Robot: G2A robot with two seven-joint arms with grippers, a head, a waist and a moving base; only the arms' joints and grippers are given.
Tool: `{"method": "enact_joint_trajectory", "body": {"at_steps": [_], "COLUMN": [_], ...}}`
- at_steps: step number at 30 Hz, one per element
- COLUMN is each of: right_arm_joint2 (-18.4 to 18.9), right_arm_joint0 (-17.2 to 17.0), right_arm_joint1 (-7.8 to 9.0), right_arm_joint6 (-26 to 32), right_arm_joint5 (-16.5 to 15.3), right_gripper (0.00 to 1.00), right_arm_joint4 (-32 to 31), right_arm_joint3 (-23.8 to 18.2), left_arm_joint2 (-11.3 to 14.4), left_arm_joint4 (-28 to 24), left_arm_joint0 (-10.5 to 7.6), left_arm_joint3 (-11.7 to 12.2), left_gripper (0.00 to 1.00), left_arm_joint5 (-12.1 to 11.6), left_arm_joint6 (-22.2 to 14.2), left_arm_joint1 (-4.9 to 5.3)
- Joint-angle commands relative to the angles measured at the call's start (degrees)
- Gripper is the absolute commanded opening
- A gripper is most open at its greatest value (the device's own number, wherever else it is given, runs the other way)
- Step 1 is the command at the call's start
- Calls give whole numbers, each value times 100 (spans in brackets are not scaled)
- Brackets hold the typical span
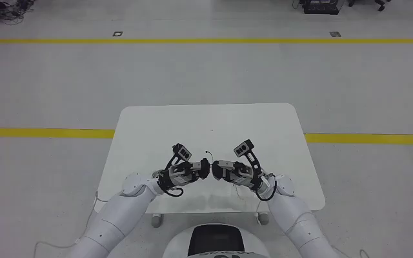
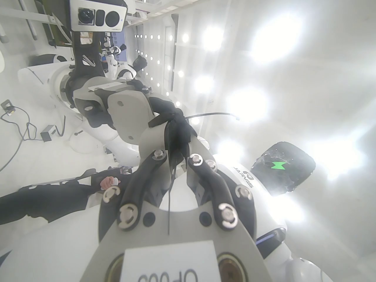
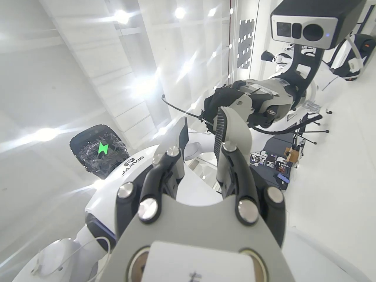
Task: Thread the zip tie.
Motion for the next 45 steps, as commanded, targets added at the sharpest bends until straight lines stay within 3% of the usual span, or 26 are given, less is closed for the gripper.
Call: {"method": "enact_joint_trajectory", "body": {"at_steps": [1,18,36,41,45], "right_arm_joint2": [40,194,293,301,308], "right_arm_joint0": [-19,-43,-100,-105,-104], "right_arm_joint1": [-29,-198,-253,-256,-257], "right_arm_joint6": [0,0,0,0,0], "right_arm_joint5": [0,0,0,0,0], "right_gripper": [19,15,12,0,0], "right_arm_joint4": [-54,-275,-353,-383,-395], "right_arm_joint3": [-15,17,-96,-97,-71], "left_arm_joint2": [0,0,0,0,0], "left_arm_joint4": [0,0,0,0,0], "left_arm_joint0": [0,0,0,0,0], "left_arm_joint3": [0,0,0,0,0], "left_gripper": [0,0,0,0,0], "left_arm_joint5": [0,0,0,0,0], "left_arm_joint6": [0,0,0,0,0], "left_arm_joint1": [0,0,0,0,0]}}
